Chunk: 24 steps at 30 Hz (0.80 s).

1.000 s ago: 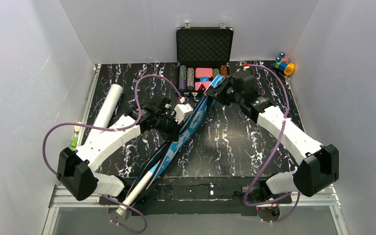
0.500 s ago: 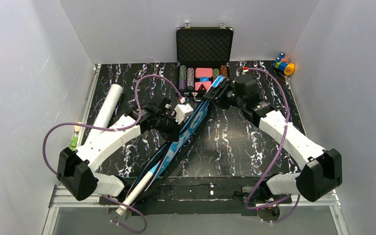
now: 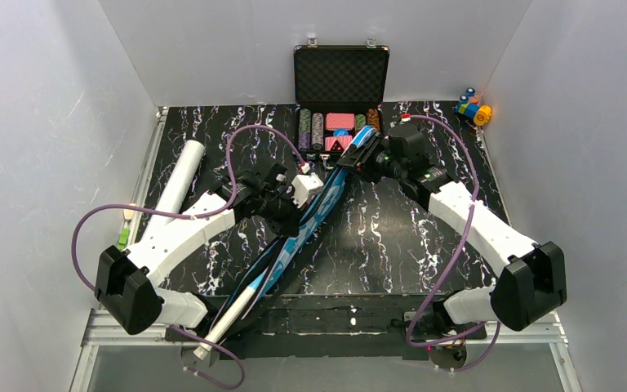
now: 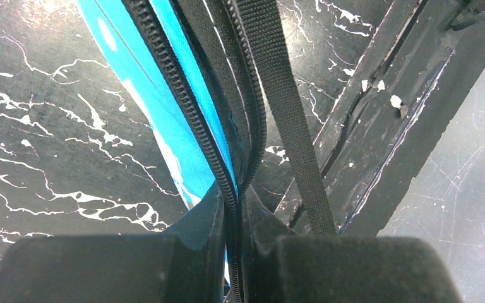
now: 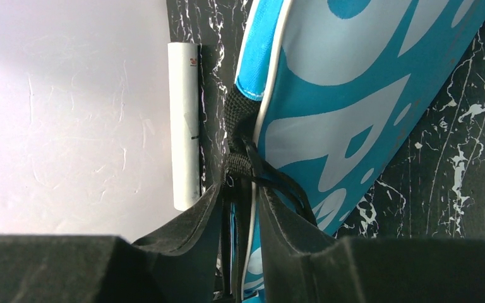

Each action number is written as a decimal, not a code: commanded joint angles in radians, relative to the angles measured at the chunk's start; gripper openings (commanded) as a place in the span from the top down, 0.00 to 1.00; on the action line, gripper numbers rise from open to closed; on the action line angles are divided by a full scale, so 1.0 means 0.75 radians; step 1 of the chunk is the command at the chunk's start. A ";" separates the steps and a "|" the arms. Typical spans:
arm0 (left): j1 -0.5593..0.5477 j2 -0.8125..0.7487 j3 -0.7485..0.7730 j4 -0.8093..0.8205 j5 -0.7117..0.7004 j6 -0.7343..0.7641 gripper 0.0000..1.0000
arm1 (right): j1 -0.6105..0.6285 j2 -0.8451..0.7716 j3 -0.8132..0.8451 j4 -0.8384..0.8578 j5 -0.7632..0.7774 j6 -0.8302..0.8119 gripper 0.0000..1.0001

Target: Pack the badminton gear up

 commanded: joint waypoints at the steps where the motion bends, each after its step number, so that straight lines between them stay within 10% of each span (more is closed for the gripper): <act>1: -0.028 -0.045 0.012 -0.001 0.025 0.029 1.00 | 0.000 0.009 0.047 0.003 -0.034 0.010 0.66; 13: -0.039 -0.047 0.007 0.000 0.015 0.030 1.00 | 0.000 -0.023 0.034 0.020 -0.037 0.026 0.98; 24: -0.041 -0.034 0.026 -0.004 0.007 0.031 1.00 | 0.014 -0.128 -0.146 0.167 -0.190 0.157 0.99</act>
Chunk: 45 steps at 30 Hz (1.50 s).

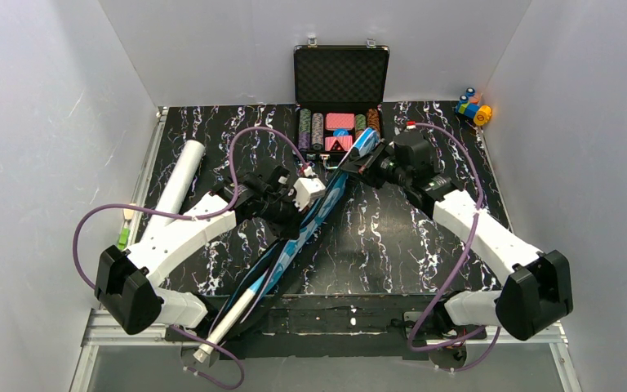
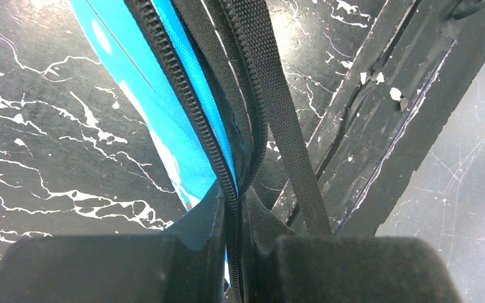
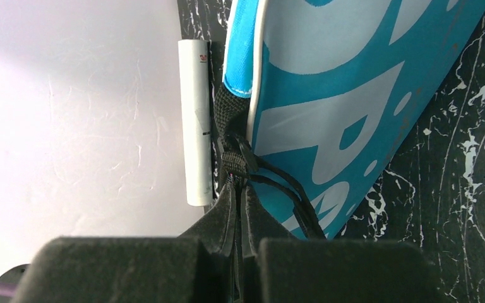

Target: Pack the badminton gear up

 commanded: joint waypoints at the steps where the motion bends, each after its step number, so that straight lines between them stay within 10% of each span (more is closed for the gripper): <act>1: -0.013 -0.032 0.029 0.008 0.025 0.022 1.00 | 0.029 -0.074 -0.066 0.127 -0.163 0.095 0.99; 16: -0.014 -0.023 0.041 -0.004 0.017 0.022 1.00 | 0.154 -0.133 -0.160 0.160 -0.189 0.135 0.98; 20: -0.014 -0.026 0.037 -0.005 0.019 0.021 1.00 | 0.145 -0.167 -0.139 0.102 -0.125 0.114 0.76; 45: -0.013 -0.044 0.023 0.002 0.021 0.022 1.00 | -0.015 -0.255 -0.193 0.051 -0.139 0.101 0.52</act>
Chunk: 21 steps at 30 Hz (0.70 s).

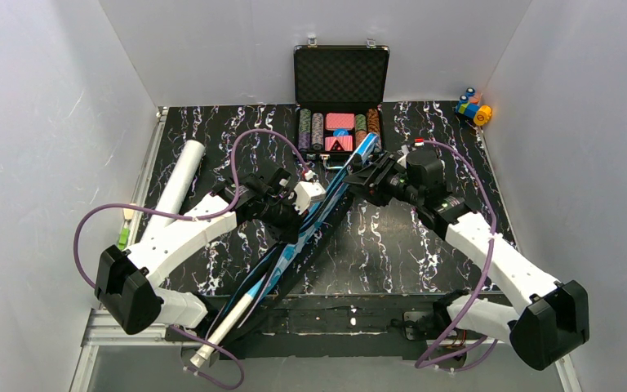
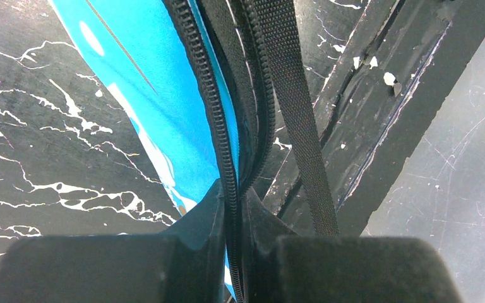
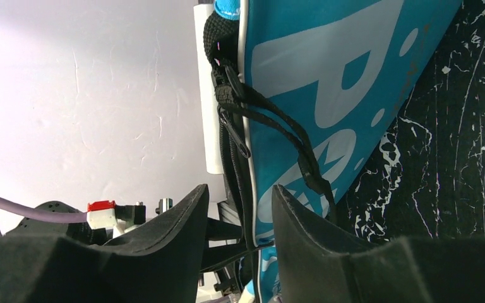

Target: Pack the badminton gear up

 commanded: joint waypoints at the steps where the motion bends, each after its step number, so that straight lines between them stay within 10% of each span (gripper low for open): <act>1: -0.001 -0.045 0.022 0.058 0.011 0.017 1.00 | -0.023 0.007 0.038 0.030 -0.038 -0.024 0.52; 21: -0.001 -0.053 0.008 0.055 0.023 0.013 1.00 | -0.087 0.109 0.104 0.143 -0.057 -0.006 0.59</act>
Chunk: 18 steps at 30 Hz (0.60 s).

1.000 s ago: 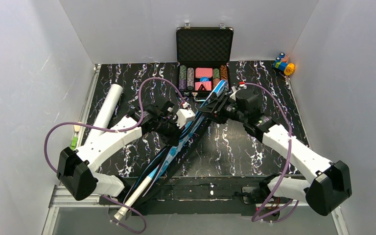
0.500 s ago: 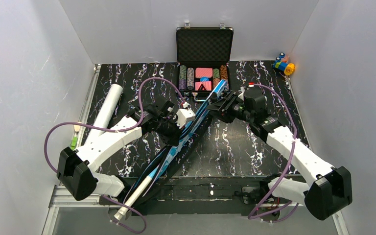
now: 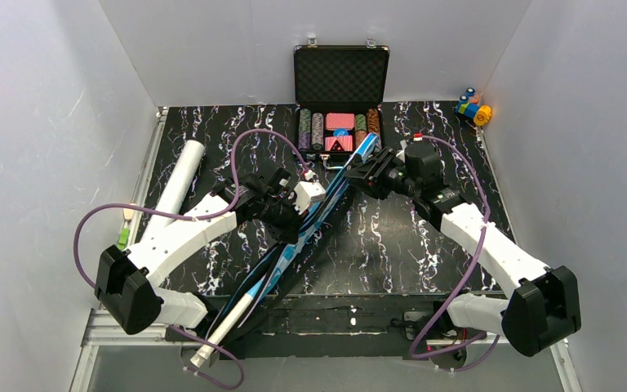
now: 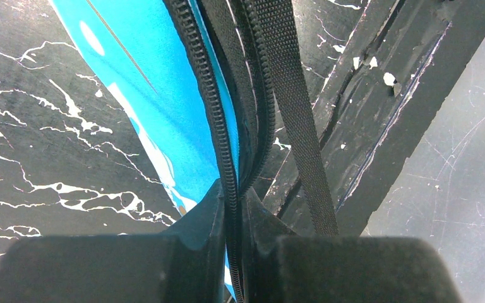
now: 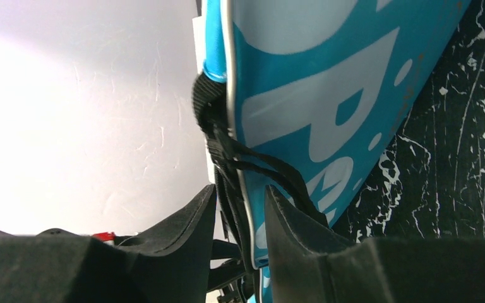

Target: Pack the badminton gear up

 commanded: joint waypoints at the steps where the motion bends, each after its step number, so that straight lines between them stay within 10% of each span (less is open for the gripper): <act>1: 0.000 -0.054 0.007 0.055 0.022 0.014 1.00 | -0.029 -0.005 0.083 0.079 -0.008 -0.010 0.59; 18: 0.000 -0.048 0.019 0.051 0.022 0.013 1.00 | -0.045 0.018 0.068 0.080 -0.031 -0.004 0.68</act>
